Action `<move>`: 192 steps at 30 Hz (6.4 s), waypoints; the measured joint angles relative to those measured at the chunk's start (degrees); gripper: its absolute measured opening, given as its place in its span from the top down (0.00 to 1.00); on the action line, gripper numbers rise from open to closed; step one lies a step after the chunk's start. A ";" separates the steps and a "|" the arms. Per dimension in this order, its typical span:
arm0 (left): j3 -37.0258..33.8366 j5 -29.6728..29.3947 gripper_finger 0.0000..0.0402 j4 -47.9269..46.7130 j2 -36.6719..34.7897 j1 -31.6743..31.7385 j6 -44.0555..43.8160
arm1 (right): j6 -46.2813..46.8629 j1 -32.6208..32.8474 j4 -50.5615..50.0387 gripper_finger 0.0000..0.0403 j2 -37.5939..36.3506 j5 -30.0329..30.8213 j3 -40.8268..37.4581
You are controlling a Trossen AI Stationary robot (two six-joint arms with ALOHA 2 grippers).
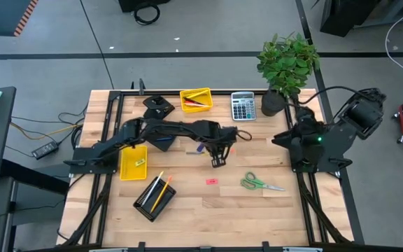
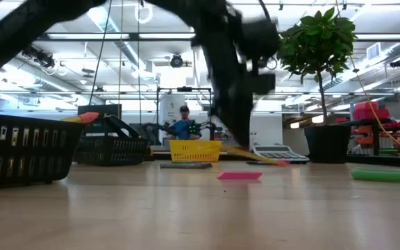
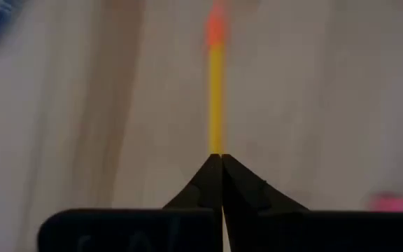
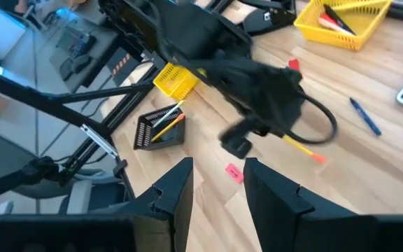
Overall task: Sort crayons/erasers/pens/pencils in bins
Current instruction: Put the yellow pencil into the bottom black basket
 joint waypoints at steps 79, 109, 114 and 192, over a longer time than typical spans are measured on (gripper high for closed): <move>0.48 2.86 0.58 21.44 6.59 1.74 6.91 | -6.39 -4.37 -3.39 0.67 -2.04 5.01 0.00; 0.45 2.89 0.71 19.26 8.11 5.06 9.41 | -3.40 -4.37 -5.38 0.67 -1.63 4.96 0.00; 0.63 2.27 0.72 18.83 8.80 3.92 9.78 | -2.19 -4.37 -5.38 0.67 -1.63 4.96 0.00; -45.93 -30.24 0.92 22.85 -44.87 -23.32 -53.56 | -16.40 -4.37 -14.80 0.67 -2.24 0.82 -5.54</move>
